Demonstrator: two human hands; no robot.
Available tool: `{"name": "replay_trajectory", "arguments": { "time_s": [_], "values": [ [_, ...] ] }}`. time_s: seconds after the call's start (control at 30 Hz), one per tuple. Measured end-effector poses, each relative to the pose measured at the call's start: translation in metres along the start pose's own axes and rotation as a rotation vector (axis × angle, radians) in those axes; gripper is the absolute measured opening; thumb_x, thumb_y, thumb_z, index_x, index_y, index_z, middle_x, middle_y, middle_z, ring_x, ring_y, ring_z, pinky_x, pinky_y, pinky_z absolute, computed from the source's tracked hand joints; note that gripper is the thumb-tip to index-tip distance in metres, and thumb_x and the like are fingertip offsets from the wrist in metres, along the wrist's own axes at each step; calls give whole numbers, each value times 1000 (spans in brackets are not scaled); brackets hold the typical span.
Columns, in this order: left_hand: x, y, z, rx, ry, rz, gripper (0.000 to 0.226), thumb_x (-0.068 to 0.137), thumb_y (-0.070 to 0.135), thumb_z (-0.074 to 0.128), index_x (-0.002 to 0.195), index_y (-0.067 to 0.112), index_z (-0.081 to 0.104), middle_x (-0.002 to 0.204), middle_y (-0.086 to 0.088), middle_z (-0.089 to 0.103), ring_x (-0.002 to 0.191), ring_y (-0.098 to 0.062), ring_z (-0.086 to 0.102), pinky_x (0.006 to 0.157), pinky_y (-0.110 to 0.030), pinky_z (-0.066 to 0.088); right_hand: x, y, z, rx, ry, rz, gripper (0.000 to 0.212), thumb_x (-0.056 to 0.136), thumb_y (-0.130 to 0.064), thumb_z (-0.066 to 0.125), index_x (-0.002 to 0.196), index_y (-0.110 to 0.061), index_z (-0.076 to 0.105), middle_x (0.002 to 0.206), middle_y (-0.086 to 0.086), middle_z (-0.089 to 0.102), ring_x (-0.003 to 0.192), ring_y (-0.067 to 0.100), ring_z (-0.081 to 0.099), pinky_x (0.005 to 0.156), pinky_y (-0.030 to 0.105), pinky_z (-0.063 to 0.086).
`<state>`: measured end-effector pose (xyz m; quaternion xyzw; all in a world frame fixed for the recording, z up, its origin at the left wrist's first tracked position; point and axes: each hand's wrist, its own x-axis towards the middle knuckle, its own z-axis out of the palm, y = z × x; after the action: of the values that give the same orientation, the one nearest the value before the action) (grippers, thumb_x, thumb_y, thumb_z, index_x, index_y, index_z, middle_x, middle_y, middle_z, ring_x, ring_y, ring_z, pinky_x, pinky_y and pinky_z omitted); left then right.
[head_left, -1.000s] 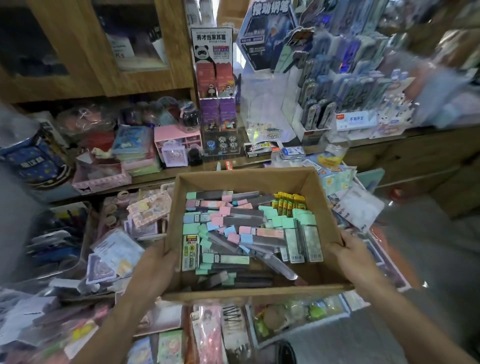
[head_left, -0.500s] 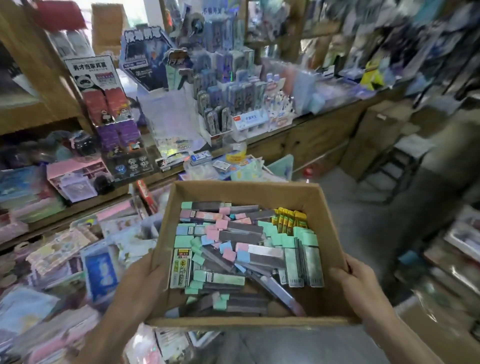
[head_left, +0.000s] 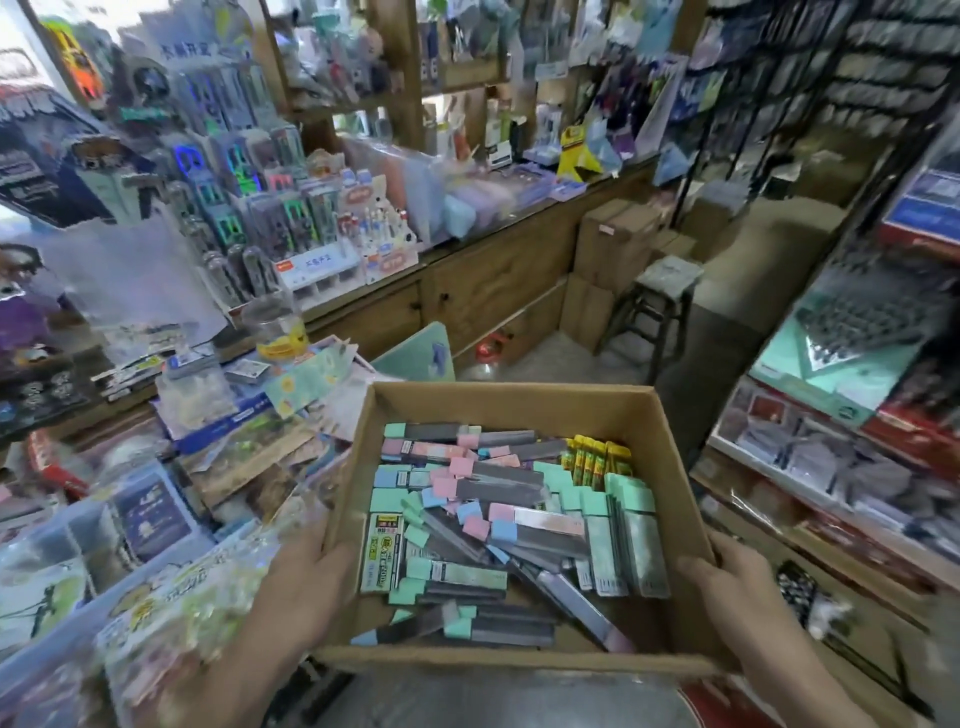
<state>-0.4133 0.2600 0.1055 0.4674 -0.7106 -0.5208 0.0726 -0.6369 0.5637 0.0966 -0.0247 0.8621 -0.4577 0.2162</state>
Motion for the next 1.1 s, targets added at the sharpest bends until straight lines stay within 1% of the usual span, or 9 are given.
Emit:
{"name": "replay_trajectory", "arguments": {
  "time_s": [0.23, 0.37, 0.47, 0.53, 0.63, 0.77, 0.87, 0.93, 1.1],
  "values": [
    [62, 69, 73, 67, -81, 64, 34, 103, 29, 48, 81, 33, 74, 81, 1, 79, 70, -20, 75, 67, -42, 59, 69, 6, -50, 10, 112, 79, 24, 93, -1, 57, 91, -18, 74, 73, -1, 77, 77, 27, 73, 70, 37, 56],
    [123, 108, 110, 93, -78, 128, 28, 102, 27, 49, 84, 40, 67, 71, 19, 75, 63, -5, 73, 56, -25, 55, 129, -4, -58, -25, 175, 85, 21, 90, -2, 59, 84, -17, 72, 73, 1, 75, 76, 28, 70, 72, 39, 55],
    [178, 139, 131, 99, -140, 161, 29, 101, 33, 50, 83, 38, 72, 77, 25, 75, 70, -3, 73, 61, -25, 51, 178, -19, -59, -12, 225, 77, 23, 89, 1, 60, 85, -19, 72, 70, -5, 74, 72, 22, 68, 63, 31, 49],
    [213, 162, 140, 101, -171, 182, 28, 100, 36, 50, 85, 44, 73, 79, 27, 74, 72, 0, 72, 63, -28, 52, 210, -32, -61, -14, 238, 97, 21, 90, -1, 60, 91, -18, 72, 78, 3, 75, 74, 26, 68, 62, 32, 48],
    [263, 204, 152, 93, -226, 186, 22, 92, 44, 49, 91, 50, 70, 84, 22, 76, 74, 3, 72, 71, -33, 56, 259, -53, -65, -7, 248, 117, 16, 90, -4, 60, 92, -15, 72, 80, 10, 73, 76, 30, 68, 61, 33, 46],
    [329, 255, 175, 105, -235, 199, 31, 73, 58, 44, 89, 50, 70, 80, 21, 76, 68, 4, 70, 66, -31, 53, 325, -78, -72, 15, 266, 157, 13, 92, -6, 60, 86, -14, 68, 78, 16, 71, 75, 37, 66, 62, 35, 43],
    [374, 289, 203, 96, -241, 186, 16, 90, 48, 53, 88, 55, 67, 80, 20, 76, 67, 3, 71, 63, -29, 52, 382, -95, -81, 5, 267, 164, 13, 91, -7, 61, 87, -17, 68, 75, 8, 71, 72, 29, 65, 60, 34, 43],
    [409, 310, 225, 92, -240, 195, 27, 98, 37, 53, 88, 60, 64, 79, 20, 76, 67, 1, 72, 62, -31, 54, 425, -101, -88, 18, 279, 148, 16, 89, -5, 61, 87, -18, 69, 73, 2, 70, 71, 24, 65, 59, 32, 42],
    [480, 375, 282, 110, -246, 211, 30, 92, 31, 58, 83, 58, 65, 79, 16, 77, 68, -4, 74, 56, -27, 59, 548, -118, -115, 51, 261, 143, 15, 89, -5, 62, 85, -16, 71, 76, 6, 72, 75, 29, 65, 65, 37, 47]
  ]
}}
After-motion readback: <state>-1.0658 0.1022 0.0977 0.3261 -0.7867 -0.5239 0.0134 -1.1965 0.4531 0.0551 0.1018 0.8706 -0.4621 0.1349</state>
